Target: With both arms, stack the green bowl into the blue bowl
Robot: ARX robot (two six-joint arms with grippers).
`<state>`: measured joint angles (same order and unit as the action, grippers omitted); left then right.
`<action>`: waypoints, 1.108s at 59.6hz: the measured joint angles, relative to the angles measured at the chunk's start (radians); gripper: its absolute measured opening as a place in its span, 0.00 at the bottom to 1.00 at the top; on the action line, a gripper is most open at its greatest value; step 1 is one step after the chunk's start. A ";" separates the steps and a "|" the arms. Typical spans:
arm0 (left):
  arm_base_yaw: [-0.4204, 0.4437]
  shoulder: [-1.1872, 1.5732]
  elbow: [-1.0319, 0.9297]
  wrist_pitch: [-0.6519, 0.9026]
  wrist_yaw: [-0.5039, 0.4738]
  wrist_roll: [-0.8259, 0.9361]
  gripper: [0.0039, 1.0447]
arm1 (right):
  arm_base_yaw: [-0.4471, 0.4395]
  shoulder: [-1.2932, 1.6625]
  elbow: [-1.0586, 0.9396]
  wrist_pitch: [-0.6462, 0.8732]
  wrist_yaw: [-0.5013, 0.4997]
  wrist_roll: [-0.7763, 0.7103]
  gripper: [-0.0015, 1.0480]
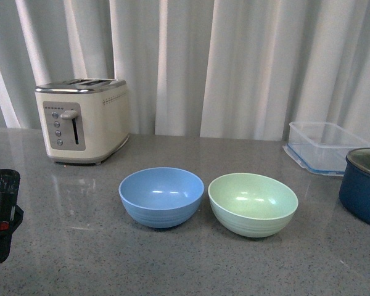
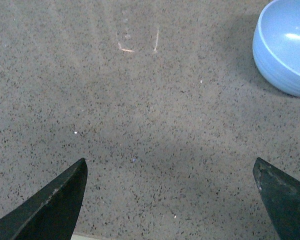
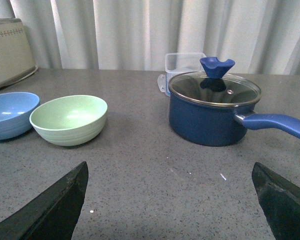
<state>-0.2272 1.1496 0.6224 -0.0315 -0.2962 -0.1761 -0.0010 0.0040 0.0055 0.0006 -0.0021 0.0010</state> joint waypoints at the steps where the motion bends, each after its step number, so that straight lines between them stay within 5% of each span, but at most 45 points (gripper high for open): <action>1: 0.000 0.000 0.000 0.000 0.000 0.000 0.94 | 0.000 0.000 0.000 0.000 0.001 0.000 0.90; 5: 0.003 0.006 -0.019 0.054 0.019 0.026 0.92 | 0.000 0.000 0.000 0.000 0.001 0.000 0.90; 13: 0.035 -0.020 -0.253 0.624 0.121 0.125 0.69 | 0.000 0.000 0.000 0.000 0.001 0.000 0.90; 17: 0.059 -0.069 -0.325 0.776 0.137 0.144 0.56 | 0.000 0.000 0.000 0.000 0.001 0.000 0.90; 34: 0.126 -0.254 -0.472 0.767 0.202 0.165 0.03 | 0.000 0.000 0.000 0.000 0.001 0.000 0.90; 46: 0.220 -0.394 -0.536 0.691 0.289 0.169 0.03 | 0.000 0.000 0.000 0.000 0.001 0.000 0.90; 66: 0.225 -0.550 -0.601 0.620 0.295 0.169 0.03 | 0.000 0.000 0.000 0.000 0.001 0.000 0.90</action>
<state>-0.0025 0.5995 0.0216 0.5880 -0.0013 -0.0067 -0.0010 0.0040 0.0055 0.0006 -0.0010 0.0013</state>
